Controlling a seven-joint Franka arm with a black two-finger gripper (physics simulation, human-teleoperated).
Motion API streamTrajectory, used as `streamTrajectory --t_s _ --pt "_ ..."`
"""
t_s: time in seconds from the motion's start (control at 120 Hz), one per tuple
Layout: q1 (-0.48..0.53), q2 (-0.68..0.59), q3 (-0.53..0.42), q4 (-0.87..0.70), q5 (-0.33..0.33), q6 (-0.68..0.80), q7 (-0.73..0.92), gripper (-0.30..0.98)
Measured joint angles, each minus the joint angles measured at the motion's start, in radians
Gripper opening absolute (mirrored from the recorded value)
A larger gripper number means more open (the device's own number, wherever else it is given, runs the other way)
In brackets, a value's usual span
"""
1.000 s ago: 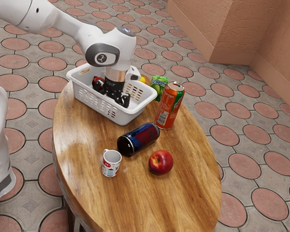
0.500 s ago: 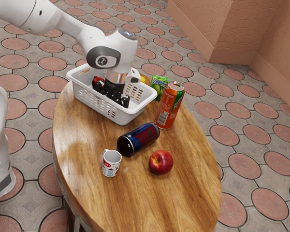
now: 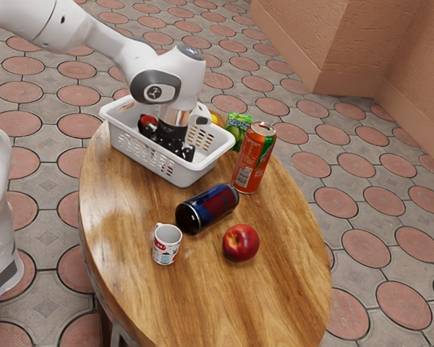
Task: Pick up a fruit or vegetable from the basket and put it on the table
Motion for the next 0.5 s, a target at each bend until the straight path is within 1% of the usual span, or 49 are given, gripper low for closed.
streamTrajectory --t_s 0.15,0.2,0.367,0.433,0.5 --pt "0.0 0.0 0.0 -0.001 -0.009 0.006 0.001 0.48" --pt "0.0 0.001 0.0 -0.001 -0.013 0.007 0.002 0.45" --pt "0.0 0.001 0.0 -0.001 -0.018 0.009 0.003 0.22" --pt "0.0 0.001 0.0 -0.001 -0.018 0.009 0.002 0.19" --pt "0.0 0.002 0.0 -0.001 -0.017 0.01 0.002 0.19"
